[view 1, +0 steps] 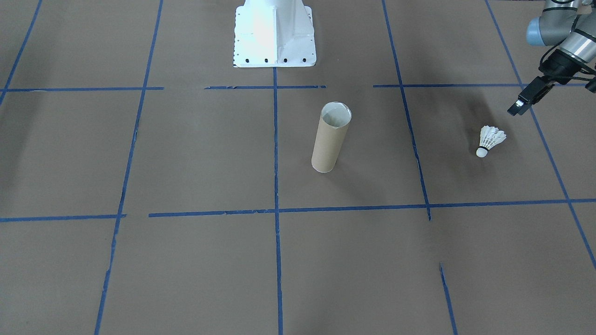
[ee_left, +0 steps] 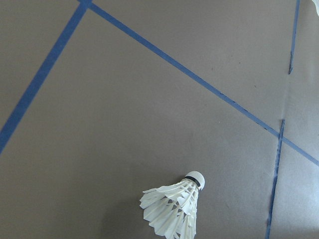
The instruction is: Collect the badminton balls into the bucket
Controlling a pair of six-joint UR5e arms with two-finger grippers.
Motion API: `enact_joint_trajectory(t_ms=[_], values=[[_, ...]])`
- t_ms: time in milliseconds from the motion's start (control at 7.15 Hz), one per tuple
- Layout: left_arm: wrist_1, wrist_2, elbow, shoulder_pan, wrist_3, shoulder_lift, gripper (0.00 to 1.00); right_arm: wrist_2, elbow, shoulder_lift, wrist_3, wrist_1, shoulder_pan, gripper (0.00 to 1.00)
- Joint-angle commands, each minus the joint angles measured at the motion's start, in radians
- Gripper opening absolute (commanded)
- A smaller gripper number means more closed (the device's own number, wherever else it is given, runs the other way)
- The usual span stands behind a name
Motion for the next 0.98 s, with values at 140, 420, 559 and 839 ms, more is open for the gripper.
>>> enact_joint_trajectory(t_ms=[140,420,559,839], values=[[-0.008,0.148,0.049,0.1,-0.078,-0.062,1.0,0.0,0.0,0.0,0.0,0.0,0.0,1.0],[-0.013,0.181,0.091,0.128,-0.078,-0.091,1.0,0.0,0.0,0.0,0.0,0.0,0.0,1.0],[-0.011,0.181,0.091,0.128,-0.08,-0.093,0.93,0.0,0.0,0.0,0.0,0.0,0.0,1.0],[-0.01,0.181,0.098,0.128,-0.078,-0.107,0.43,0.0,0.0,0.0,0.0,0.0,0.0,1.0]])
